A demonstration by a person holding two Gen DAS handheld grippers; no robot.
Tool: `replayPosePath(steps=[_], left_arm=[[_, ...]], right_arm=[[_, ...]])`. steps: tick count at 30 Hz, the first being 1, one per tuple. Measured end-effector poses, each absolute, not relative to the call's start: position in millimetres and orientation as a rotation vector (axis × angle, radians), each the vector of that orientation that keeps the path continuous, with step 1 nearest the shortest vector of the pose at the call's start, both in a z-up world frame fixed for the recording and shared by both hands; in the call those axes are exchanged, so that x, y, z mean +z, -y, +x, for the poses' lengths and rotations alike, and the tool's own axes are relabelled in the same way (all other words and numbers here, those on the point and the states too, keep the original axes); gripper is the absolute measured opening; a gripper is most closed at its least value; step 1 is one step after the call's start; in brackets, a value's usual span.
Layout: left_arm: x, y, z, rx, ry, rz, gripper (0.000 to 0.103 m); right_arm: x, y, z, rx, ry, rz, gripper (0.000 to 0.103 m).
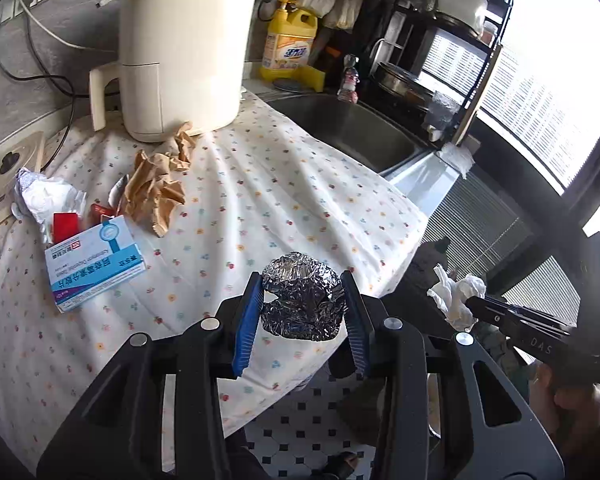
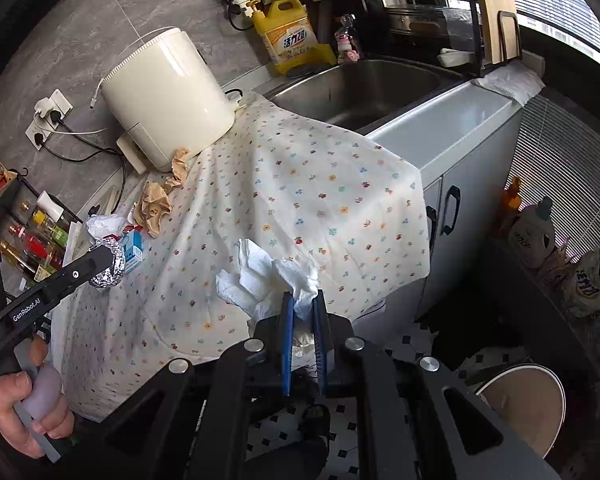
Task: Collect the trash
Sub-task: 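Grasp the foil ball with the left gripper while the right grasps the white tissue, then carry foil ball and tissue to the bin and open both grippers to drop them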
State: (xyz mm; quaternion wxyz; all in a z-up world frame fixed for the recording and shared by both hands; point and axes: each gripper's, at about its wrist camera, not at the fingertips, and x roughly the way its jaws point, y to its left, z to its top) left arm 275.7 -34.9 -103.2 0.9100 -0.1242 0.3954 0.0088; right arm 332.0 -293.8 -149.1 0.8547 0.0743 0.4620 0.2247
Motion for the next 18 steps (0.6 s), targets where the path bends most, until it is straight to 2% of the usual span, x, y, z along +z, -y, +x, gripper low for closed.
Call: replayPosePath(steps=[18], left_arm=[[-127,236,288,-0.240,-0.896,-0.134,0.039]], right_arm=[[-199,509,274,0.203,-1.043,0.277,0.011]])
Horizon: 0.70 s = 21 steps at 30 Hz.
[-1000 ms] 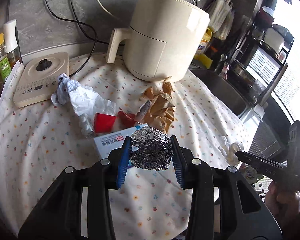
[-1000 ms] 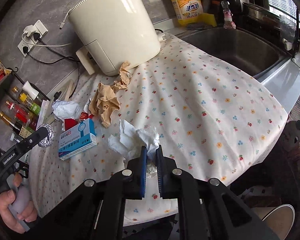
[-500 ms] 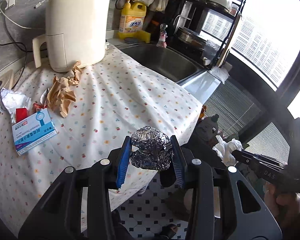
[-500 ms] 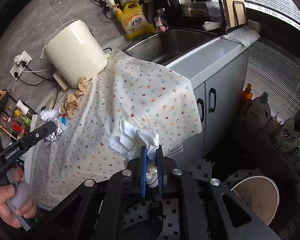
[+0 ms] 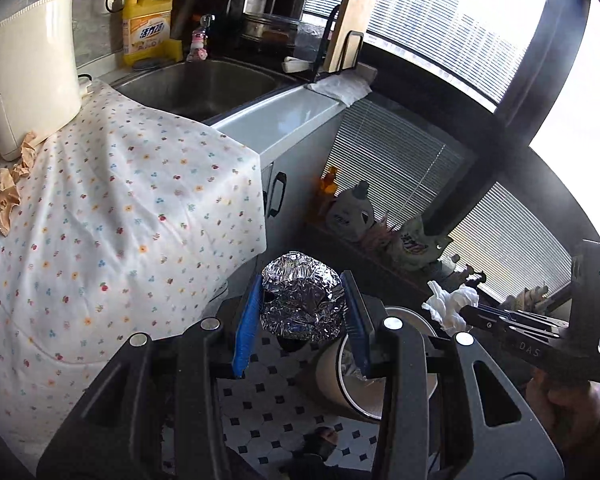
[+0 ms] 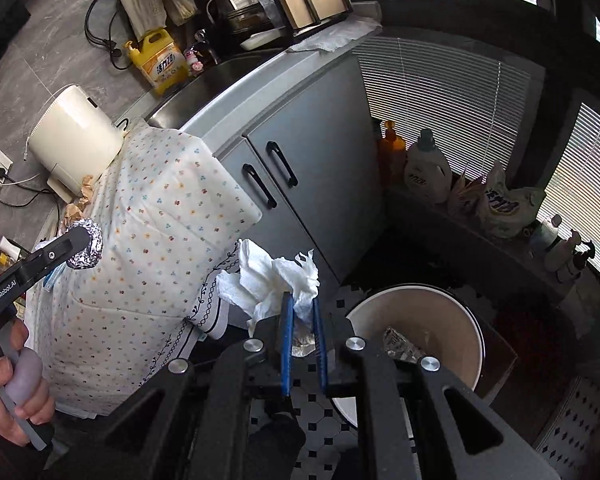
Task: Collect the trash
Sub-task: 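Carry foil ball and tissue to the bin and open both grippers to drop them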
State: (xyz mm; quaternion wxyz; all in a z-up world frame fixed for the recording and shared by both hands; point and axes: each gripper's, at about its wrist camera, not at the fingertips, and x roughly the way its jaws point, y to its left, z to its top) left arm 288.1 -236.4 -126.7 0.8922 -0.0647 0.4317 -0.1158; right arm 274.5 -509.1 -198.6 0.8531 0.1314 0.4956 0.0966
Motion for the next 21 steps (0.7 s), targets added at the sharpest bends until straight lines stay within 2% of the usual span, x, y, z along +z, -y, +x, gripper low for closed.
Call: replayPosePath(steps=[8,9,10,12,21], left_arm=[[-153,299,281,-0.321,-0.952,-0.103,0.039],[-157,304,281,-0.326,-0.962,-0.101,0.039],[-161,309,281,-0.332,-0.972,-0.097,0.039],[-169,319,281,-0.345,-0.995,-0.084,0.039],[-200,360,283,-0.420,-1.067,-0.060,0.039]], right_arm=[[-241,566,255,0.126,-1.113,0.336,0.013],[-247,572,254,0.118,-1.122,0.356,0.020],[-251,578,252,0.109,-1.127,0.379,0.041],[-255,587,248,0.097,-1.115,0.403,0.058],[-264,626,227,0.015,-1.128,0.424,0.068]])
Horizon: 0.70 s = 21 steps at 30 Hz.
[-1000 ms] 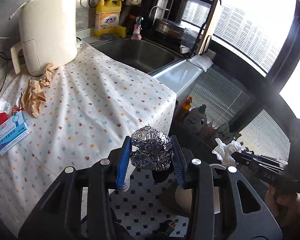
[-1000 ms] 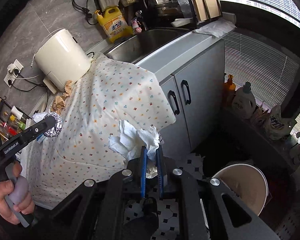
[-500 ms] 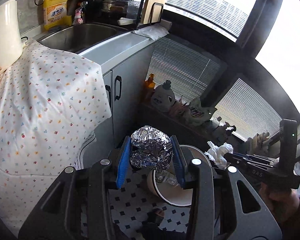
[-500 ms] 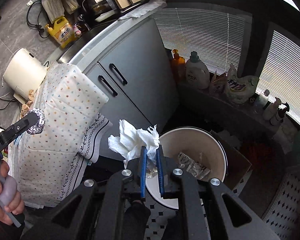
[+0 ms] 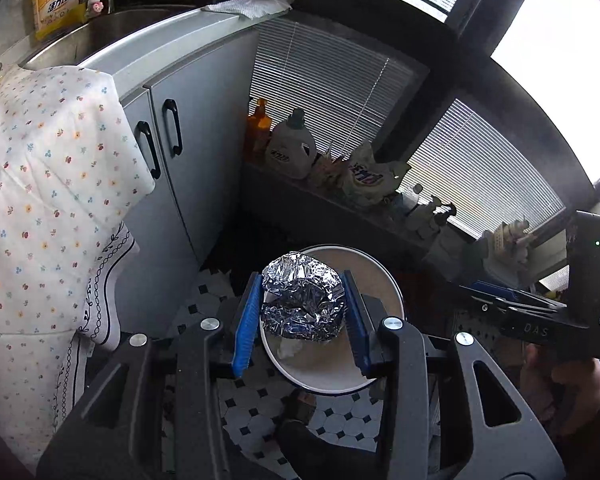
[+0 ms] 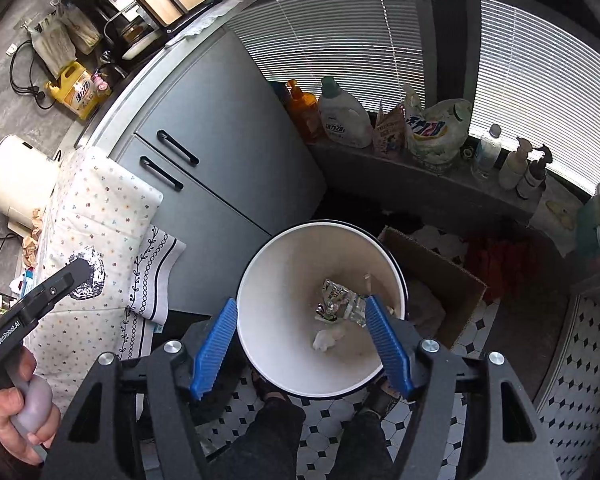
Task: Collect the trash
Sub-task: 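Carry foil ball and tissue to the bin and open both grippers to drop them, then move both grippers back to the counter toward the brown paper bag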
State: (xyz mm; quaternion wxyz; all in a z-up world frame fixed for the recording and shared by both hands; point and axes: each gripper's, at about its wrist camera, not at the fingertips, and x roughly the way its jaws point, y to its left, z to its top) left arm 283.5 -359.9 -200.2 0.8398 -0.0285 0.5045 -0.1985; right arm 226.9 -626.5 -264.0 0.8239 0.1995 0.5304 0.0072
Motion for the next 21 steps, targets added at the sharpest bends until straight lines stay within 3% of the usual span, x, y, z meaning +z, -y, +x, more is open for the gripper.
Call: replayPosePath(steps=[9,11,17,21], left_arm=[[-233,415,288,-0.571,-1.145,-0.029,0.041],[-239,430,288,-0.610,-1.168,-0.010,0.070],[-232,437,292,-0.631,-1.152,-0.012,0.086],[-217,418,295,-0.606,-1.122,-0.013,0.092]], right_arm=[[-263,672,190,-0.125,-1.124,0.467,0.071],[-263,678,183,-0.151,-1.126,0.470,0.072],[-261,684,177,-0.196,-1.110,0.493,0.075],[-254,674,186,-0.186,-1.084,0.494,0.085]])
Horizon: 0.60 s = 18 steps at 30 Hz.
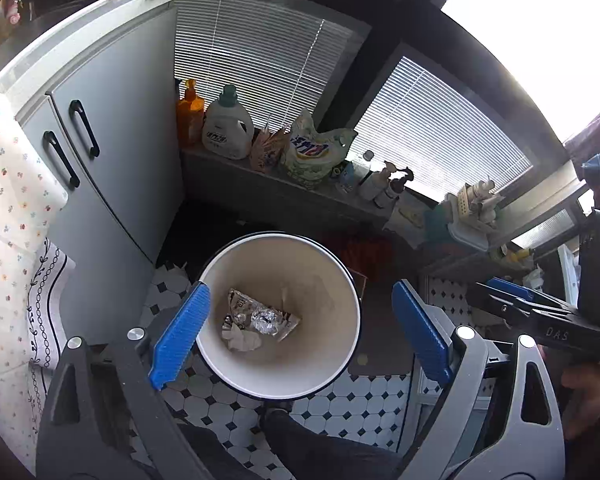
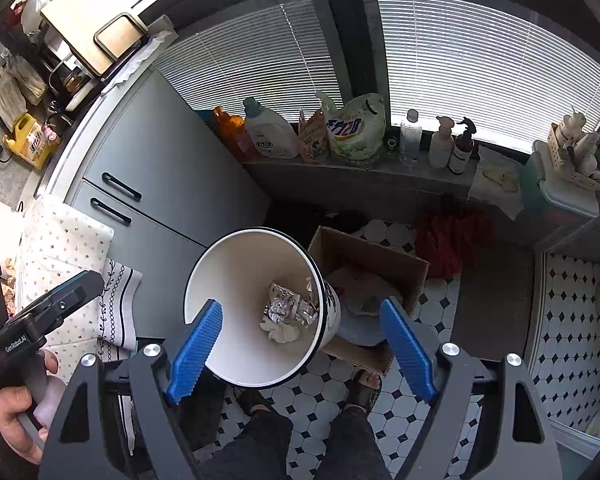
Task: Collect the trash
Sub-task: 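Move both grippers back to the counter toward the brown paper bag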
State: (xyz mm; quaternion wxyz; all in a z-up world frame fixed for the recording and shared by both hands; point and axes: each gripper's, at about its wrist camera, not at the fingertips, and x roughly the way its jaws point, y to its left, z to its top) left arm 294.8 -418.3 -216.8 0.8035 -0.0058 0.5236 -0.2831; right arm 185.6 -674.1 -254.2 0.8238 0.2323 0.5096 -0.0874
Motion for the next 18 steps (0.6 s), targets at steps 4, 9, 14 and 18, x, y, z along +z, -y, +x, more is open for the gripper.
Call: replayPosePath(steps=[4,9,14,18], left_arm=[[-200,384,299,-0.541,-1.087,-0.039,0.096],[-178,332,298,-0.439,-1.032,-0.092,0.097],[-155,277,287,-0.330,-0.966,-0.148,0.097],[-139,229,274,-0.230,-0.921,-0.195,0.097]], right_arm=[[-243,654,200,-0.152,-1.059,0.483,0.090],[-225,617,222,-0.076,-1.034,0.434,0.094],[-205,568,244,0.027,-1.019,0.368,0.095],[-190,527,262,0.118,-1.007,0.321,0.095]])
